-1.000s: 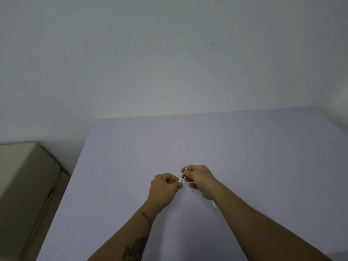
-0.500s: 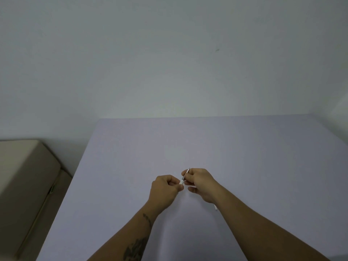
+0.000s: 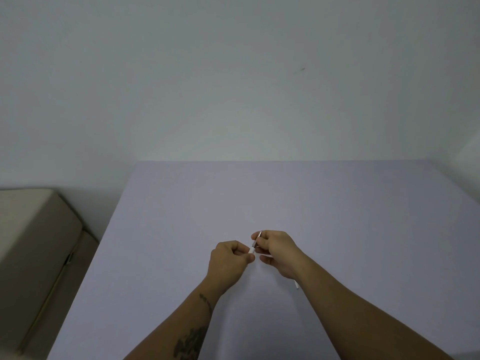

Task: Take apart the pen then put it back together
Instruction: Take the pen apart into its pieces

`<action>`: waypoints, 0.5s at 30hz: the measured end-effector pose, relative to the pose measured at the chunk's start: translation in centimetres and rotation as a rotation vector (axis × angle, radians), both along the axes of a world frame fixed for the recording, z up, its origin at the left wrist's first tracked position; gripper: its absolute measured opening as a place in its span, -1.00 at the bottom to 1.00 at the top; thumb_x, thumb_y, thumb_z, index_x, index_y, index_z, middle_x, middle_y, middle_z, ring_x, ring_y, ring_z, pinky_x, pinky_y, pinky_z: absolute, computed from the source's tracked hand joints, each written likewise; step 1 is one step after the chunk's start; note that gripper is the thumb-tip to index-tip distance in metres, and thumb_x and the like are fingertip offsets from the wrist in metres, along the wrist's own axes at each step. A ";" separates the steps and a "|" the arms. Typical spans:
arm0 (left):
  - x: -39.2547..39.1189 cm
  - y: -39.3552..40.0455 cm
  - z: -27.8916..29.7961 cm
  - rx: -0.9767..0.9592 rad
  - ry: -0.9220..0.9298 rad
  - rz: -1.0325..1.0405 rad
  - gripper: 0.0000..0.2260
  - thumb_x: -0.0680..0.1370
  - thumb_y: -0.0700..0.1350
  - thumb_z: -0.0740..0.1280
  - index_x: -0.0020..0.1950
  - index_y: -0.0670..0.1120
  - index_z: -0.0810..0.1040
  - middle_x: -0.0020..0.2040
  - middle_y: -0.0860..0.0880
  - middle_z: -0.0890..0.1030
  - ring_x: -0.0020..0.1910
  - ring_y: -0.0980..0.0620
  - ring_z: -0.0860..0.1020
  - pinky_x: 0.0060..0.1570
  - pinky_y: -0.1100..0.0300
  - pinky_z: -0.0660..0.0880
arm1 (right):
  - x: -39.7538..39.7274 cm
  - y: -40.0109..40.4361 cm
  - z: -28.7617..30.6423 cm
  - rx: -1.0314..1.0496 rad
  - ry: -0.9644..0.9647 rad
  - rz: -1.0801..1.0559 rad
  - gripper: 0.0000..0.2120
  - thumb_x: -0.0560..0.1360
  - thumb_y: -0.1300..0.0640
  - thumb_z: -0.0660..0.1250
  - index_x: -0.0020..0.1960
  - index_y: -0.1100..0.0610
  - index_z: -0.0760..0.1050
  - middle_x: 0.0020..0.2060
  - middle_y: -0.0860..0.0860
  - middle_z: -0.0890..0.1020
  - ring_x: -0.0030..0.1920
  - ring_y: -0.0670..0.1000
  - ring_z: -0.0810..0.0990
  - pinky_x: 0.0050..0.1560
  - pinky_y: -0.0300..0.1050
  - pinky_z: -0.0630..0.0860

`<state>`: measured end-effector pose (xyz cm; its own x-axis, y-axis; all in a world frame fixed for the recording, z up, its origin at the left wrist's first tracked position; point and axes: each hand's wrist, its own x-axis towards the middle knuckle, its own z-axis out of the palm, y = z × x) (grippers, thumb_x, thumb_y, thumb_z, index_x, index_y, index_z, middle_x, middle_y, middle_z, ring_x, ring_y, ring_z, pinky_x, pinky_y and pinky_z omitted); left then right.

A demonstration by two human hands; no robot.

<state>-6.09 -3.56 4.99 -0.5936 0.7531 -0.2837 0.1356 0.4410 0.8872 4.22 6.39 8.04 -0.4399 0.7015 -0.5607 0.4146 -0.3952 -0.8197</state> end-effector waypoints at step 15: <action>-0.3 0.4 -0.1 0.003 -0.011 0.016 -0.98 0.44 -0.15 0.48 -0.18 -0.05 0.67 -0.26 -0.01 0.68 -0.24 0.03 0.64 -0.26 0.25 0.52 | -0.3 0.3 0.0 0.043 -0.028 0.011 -0.83 0.59 0.21 0.28 -0.01 0.12 0.66 0.00 0.09 0.67 -0.06 0.00 0.62 -0.17 -0.14 0.56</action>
<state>-6.36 -3.14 4.91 -0.6024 0.7444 -0.2882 0.1187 0.4406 0.8898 3.89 6.72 8.06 -0.4327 0.7203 -0.5421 0.4417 -0.3548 -0.8240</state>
